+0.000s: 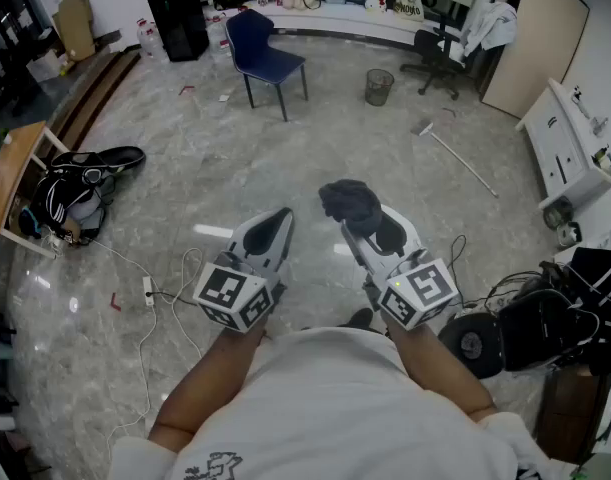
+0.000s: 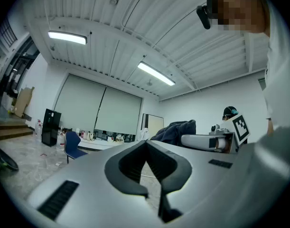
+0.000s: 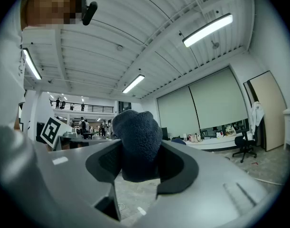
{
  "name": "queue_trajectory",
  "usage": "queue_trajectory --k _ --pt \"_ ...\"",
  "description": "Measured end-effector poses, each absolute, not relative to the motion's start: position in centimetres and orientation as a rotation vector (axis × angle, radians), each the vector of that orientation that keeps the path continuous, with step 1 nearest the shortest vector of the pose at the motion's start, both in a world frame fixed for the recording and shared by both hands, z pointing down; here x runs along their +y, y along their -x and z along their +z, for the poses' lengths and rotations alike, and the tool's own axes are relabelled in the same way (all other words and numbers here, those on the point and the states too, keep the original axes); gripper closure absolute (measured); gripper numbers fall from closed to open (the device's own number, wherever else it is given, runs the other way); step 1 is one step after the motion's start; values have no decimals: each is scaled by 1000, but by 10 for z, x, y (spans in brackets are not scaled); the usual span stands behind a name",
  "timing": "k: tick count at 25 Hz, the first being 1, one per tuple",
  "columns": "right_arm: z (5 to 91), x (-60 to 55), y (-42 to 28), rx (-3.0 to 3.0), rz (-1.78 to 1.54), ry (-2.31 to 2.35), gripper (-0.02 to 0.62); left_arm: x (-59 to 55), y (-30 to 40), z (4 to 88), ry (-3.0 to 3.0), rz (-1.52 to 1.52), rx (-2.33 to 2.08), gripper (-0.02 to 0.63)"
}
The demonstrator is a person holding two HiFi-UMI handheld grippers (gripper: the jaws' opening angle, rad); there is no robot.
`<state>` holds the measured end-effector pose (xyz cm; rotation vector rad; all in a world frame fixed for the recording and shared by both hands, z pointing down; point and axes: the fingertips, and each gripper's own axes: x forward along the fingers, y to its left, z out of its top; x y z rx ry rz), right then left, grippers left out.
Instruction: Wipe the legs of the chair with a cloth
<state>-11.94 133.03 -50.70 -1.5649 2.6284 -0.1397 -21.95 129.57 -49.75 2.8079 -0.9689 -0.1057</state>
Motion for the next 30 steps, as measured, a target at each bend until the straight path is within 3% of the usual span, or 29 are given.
queue_trajectory --k 18,30 --pt "-494 1287 130 2630 -202 1581 411 1252 233 -493 -2769 -116 -982 600" --pt "-466 1133 74 2651 -261 1534 411 1107 179 -467 -2724 -59 -996 600"
